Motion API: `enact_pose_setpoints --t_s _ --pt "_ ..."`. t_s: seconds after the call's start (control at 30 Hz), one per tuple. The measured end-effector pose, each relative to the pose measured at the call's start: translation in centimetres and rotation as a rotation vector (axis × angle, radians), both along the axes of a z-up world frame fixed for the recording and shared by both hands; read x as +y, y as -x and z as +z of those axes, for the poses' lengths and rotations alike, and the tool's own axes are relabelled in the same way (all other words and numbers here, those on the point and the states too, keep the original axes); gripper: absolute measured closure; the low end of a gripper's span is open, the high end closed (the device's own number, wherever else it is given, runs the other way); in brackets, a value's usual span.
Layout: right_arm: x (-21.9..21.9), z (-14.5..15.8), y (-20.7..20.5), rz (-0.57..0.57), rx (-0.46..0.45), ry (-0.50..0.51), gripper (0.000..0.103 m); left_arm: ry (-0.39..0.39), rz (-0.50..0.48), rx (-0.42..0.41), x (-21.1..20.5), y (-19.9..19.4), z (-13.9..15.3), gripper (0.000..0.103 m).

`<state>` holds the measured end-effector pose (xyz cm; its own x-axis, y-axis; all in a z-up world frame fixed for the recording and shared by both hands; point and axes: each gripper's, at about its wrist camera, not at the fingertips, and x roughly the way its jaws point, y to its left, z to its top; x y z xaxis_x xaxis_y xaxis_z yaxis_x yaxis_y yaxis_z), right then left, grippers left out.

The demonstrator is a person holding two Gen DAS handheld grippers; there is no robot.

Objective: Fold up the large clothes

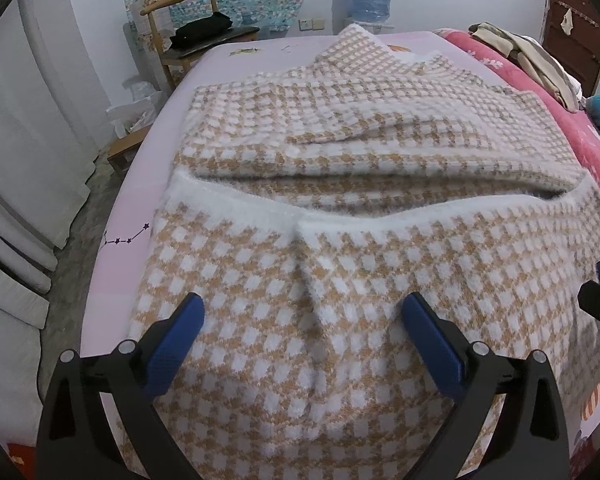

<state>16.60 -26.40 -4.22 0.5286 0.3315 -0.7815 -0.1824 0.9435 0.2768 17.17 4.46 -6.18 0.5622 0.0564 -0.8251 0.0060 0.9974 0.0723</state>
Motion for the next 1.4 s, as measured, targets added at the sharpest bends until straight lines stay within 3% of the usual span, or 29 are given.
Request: enact_pose_setpoints --t_s 0.47,0.93,1.1,1.23,1.4 --pt "0.5 -0.5 -1.4 0.011 0.006 0.009 0.021 -0.049 0.003 -0.007 -0.6 0.1 0.1 0.005" --pt "0.5 -0.7 -1.6 0.013 0.002 0.0 0.02 -0.031 0.018 0.006 -0.5 -0.1 0.1 0.005" --pt "0.6 -0.1 -1.7 0.022 0.002 -0.012 0.02 0.032 -0.02 0.022 0.5 -0.4 0.0 0.005" --pt "0.6 2.3 -1.9 0.038 -0.031 -0.018 0.02 0.085 -0.059 -0.004 1.6 -0.3 1.8 0.005" --pt "0.5 6.0 -2.9 0.083 -0.096 -0.039 0.02 0.095 -0.118 -0.111 3.3 -1.6 7.0 0.005"
